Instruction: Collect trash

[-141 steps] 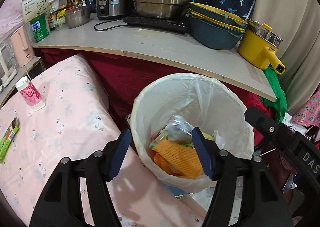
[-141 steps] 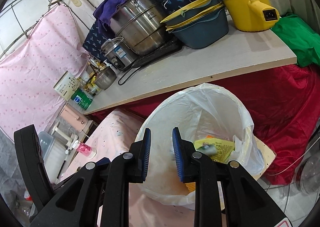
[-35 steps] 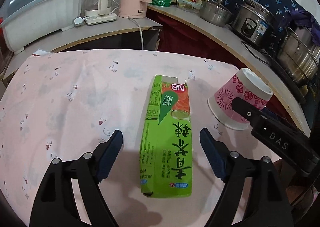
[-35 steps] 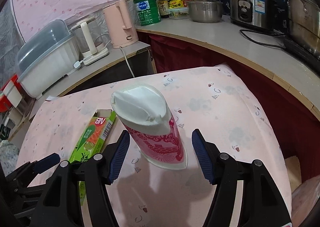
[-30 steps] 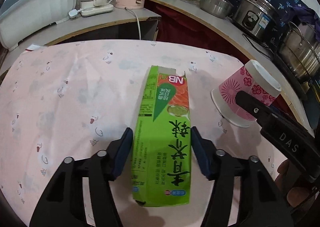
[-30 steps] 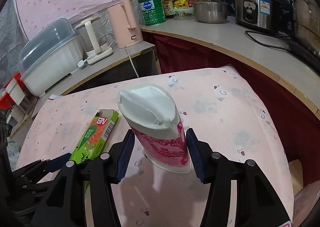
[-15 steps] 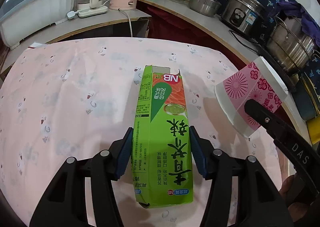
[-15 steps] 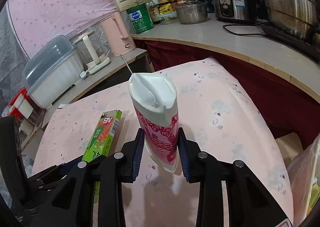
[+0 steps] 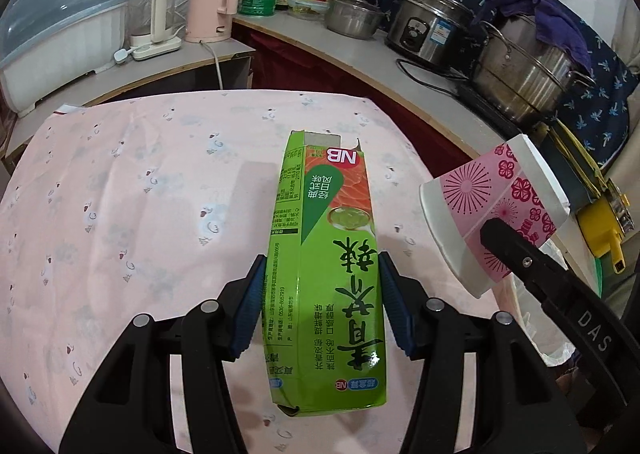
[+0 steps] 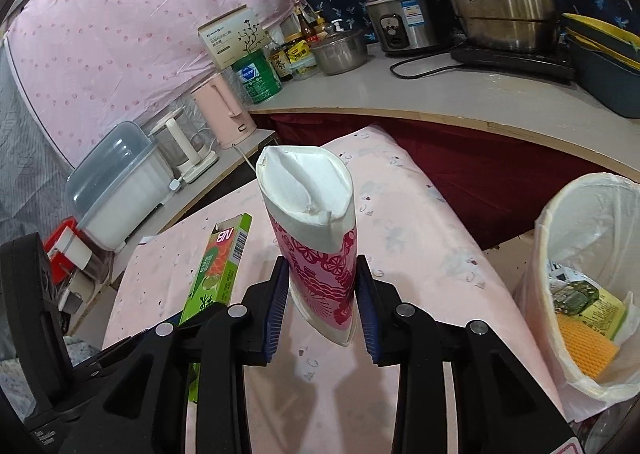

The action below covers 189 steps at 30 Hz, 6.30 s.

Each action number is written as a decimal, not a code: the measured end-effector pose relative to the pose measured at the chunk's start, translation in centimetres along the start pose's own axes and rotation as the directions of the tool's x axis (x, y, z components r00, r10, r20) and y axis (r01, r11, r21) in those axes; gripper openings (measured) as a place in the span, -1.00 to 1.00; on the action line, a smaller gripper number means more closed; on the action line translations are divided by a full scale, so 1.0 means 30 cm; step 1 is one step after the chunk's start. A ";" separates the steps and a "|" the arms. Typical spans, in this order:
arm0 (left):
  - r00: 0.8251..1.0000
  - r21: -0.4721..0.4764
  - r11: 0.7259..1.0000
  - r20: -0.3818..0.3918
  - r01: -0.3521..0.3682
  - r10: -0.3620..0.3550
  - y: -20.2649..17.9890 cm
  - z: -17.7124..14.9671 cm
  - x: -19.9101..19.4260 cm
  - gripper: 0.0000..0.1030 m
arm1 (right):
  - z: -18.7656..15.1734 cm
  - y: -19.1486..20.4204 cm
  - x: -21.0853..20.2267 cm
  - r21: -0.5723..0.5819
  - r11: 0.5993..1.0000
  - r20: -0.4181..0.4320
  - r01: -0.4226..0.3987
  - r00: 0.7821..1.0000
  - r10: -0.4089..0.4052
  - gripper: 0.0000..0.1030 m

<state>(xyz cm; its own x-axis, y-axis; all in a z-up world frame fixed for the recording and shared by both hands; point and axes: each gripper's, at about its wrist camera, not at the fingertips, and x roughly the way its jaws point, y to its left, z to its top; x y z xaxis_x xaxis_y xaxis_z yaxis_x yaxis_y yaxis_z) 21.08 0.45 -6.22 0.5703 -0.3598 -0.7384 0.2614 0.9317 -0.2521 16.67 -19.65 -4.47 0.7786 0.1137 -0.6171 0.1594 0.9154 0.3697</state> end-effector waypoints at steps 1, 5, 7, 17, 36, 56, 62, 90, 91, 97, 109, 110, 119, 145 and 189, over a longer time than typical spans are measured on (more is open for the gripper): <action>1.000 0.013 1.000 0.003 0.005 -0.005 -0.027 -0.006 -0.011 0.01 | 0.000 -0.017 -0.027 0.007 1.000 0.010 0.004 1.000 -0.004 -0.39; 1.000 0.056 0.998 0.009 0.028 -0.029 -0.128 -0.026 -0.045 0.01 | 0.000 -0.088 -0.128 0.036 0.999 0.049 0.021 0.999 -0.023 -0.39; 0.999 0.079 0.996 0.010 0.042 -0.043 -0.182 -0.039 -0.057 0.01 | 0.001 -0.126 -0.169 0.051 0.998 0.064 0.029 0.997 -0.032 -0.39; 0.995 0.186 0.977 -0.006 0.104 -0.104 -0.439 -0.101 -0.081 0.01 | -0.019 -0.363 -0.356 0.149 0.985 0.129 0.087 0.986 -0.106 -0.39; 0.977 0.359 0.910 -0.101 0.210 -0.186 -0.834 -0.214 -0.009 0.01 | -0.084 -0.748 -0.546 0.322 0.930 0.177 0.176 0.954 -0.242 -0.39; 0.974 0.380 0.898 -0.132 0.221 -0.184 -0.988 -0.229 0.129 0.21 | -0.080 -0.884 -0.529 0.362 0.910 0.165 0.200 0.948 -0.274 -0.38; 0.978 0.352 0.913 -0.115 0.204 -0.174 -0.939 -0.208 0.131 0.30 | -0.064 -0.880 -0.494 0.352 0.915 0.157 0.199 0.951 -0.267 -0.37; 0.993 0.324 0.939 -0.029 0.119 -0.116 -0.749 -0.204 0.027 0.56 | -0.019 -0.672 -0.441 0.230 0.951 0.144 0.207 0.959 -0.244 -0.09; 0.993 0.325 0.938 -0.025 0.117 -0.115 -0.744 -0.206 0.020 0.57 | -0.020 -0.662 -0.446 0.224 0.952 0.146 0.209 0.959 -0.245 -0.07; 0.995 0.319 0.943 0.000 0.099 -0.104 -0.699 -0.212 -0.037 0.65 | -0.031 -0.604 -0.478 0.190 0.959 0.153 0.212 0.958 -0.242 0.07; 0.997 0.316 0.948 0.060 0.034 -0.055 -0.608 -0.241 -0.138 0.78 | -0.087 -0.505 -0.556 0.115 0.955 0.154 0.275 0.945 -0.290 0.39; 0.997 0.316 0.948 0.063 0.028 -0.051 -0.600 -0.245 -0.144 0.79 | -0.093 -0.495 -0.562 0.099 0.951 0.153 0.291 0.940 -0.304 0.42; 0.996 0.304 0.953 0.085 -0.008 -0.018 -0.550 -0.281 -0.193 0.80 | -0.146 -0.425 -0.608 0.008 0.925 0.164 0.379 0.912 -0.375 0.63; 0.996 0.314 0.946 0.066 -0.079 0.061 -0.494 -0.406 -0.230 0.86 | -0.290 -0.393 -0.650 -0.047 0.901 0.100 0.432 0.899 -0.426 0.88; 0.996 0.307 0.948 0.044 -0.082 0.072 -0.499 -0.460 -0.237 0.86 | -0.367 -0.401 -0.641 -0.071 0.892 0.072 0.446 0.894 -0.441 0.88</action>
<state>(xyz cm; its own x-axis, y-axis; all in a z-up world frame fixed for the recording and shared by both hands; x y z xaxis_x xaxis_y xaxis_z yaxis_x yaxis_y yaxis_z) 2.37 -10.26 -5.84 0.6214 -0.2932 -0.7265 0.4402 0.8978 0.0141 -6.90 -28.59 -4.70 0.6697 -0.3302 -0.6652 0.4465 0.8947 0.0054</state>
